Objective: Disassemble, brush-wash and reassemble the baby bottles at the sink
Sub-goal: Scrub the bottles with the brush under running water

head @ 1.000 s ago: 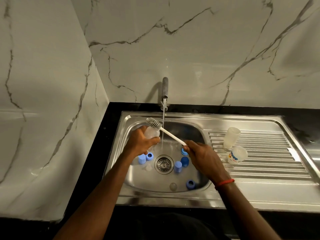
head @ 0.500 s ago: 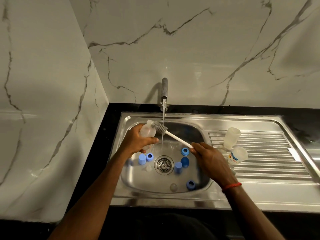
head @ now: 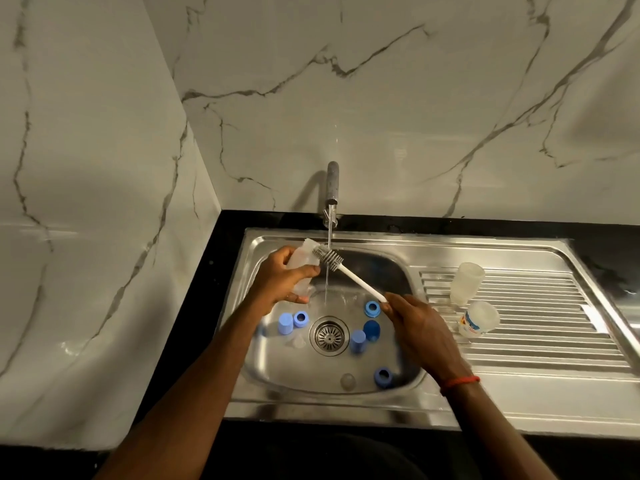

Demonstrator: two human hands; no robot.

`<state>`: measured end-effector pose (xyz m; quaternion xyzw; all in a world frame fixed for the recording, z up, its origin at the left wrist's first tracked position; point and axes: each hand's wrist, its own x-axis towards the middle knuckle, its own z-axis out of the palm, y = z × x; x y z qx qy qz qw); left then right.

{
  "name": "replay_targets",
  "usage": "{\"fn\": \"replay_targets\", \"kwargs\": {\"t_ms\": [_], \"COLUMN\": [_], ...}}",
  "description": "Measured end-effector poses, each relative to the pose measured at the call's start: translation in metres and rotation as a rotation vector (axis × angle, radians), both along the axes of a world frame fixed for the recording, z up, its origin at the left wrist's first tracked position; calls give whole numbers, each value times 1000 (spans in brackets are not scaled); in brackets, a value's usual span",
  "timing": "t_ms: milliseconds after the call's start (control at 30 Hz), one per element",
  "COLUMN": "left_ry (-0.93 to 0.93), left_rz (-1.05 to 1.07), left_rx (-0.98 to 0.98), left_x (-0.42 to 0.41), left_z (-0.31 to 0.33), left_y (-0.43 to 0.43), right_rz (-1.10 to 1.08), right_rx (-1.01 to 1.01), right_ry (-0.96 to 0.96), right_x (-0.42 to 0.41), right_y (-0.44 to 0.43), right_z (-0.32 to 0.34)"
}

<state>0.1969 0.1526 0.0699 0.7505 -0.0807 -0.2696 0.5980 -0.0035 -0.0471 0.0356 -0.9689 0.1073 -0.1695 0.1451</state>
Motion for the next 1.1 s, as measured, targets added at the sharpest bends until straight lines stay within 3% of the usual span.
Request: {"fn": "replay_targets", "kwargs": {"t_ms": [133,233,367,533,800,967,1100], "left_ry": [18,-4,102,96,40,-24,-28], "left_rz": [-12,87,210,207,188,142,115], "left_rx": [-14,-62,-126,-90,-82,-12,-64], "left_x": [-16,-18,-4,1,4,9,10], "left_z": [-7,-13,-16,-16,-24,-24,-26], "left_y": [-15,-16,-4,3,-1,2,0], "right_rz": [-10,-4,-4,-141,-184,-164,-167], "right_rx": [-24,0,40,163,160,202,192], "right_ry": [-35,-23,51,115,215,175,127], "right_x": [21,25,6,25,91,91,83], "right_y": [17,21,0,-18,-15,-11,-12], "right_z": [9,13,2,-10,0,-3,-7]}}
